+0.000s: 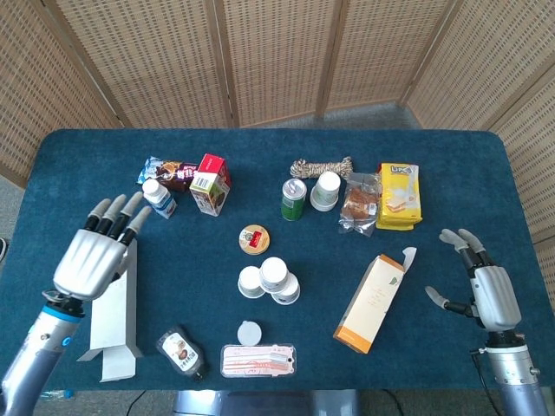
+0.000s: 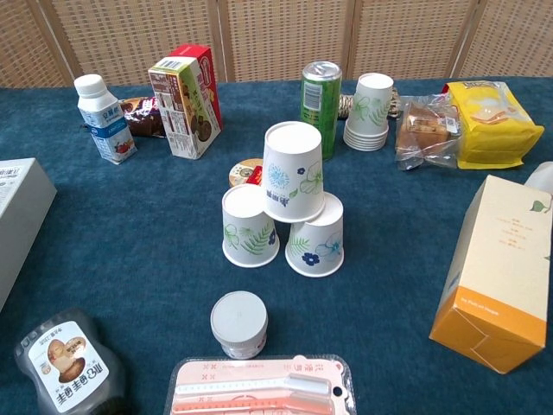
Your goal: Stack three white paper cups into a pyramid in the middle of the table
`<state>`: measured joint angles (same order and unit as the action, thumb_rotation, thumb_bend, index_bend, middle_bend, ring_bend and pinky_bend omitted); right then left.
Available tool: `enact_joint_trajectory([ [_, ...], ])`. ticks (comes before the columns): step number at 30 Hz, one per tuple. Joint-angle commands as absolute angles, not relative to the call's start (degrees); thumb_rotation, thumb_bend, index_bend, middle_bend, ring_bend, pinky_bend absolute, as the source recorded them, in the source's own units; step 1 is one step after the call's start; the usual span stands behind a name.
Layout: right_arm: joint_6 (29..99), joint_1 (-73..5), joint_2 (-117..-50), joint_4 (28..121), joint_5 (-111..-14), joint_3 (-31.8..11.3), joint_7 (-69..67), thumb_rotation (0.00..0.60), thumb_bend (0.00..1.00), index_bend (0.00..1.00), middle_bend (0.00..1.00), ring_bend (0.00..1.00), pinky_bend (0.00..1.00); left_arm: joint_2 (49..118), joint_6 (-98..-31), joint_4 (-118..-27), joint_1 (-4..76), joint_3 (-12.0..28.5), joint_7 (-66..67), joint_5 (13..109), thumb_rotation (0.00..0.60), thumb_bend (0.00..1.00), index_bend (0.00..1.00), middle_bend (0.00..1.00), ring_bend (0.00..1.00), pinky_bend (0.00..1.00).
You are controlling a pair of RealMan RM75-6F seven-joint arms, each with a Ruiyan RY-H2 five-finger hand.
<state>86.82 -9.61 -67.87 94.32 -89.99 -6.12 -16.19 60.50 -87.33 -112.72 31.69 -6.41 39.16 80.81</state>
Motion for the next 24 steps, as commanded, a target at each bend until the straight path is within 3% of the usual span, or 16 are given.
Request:
enact_joint_trajectory([
  [1, 86.8, -9.6, -67.9, 94.3, -90.0, -6.1, -15.9, 0.6, 0.24, 0.12, 0.24, 0.09, 0.28, 56.8, -90.0, -109.5, 27.1, -8.5, 33.6, 84.1, 0.6, 0.31, 0.02, 0.0, 0.0, 0.1],
  [9, 86.9, -9.6, -68.2, 94.6, -90.5, -5.8, -14.3, 0.6, 0.23, 0.12, 0.24, 0.09, 0.28, 56.1, -94.1, -102.0, 18.9, -9.6, 20.9, 85.7, 0.6, 0.31, 0.02, 0.0, 0.0, 0.05],
  [17, 86.8, -9.5, -67.3, 95.7, -90.3, -5.8, -11.9, 0.6, 0.23, 0.11, 0.24, 0.09, 0.28, 60.9, -99.8, -94.1, 10.1, -9.2, 9.5, 86.6, 0.6, 0.3, 0.0, 0.0, 0.0, 0.0],
  [24, 86.2, -9.4, -67.4, 96.6, -90.4, -5.2, -8.6, 0.6, 0.23, 0.1, 0.22, 0.09, 0.26, 62.4, -99.5, -91.8, 6.8, -7.8, 1.0, 86.0, 0.6, 0.3, 0.0, 0.0, 0.0, 0.0],
])
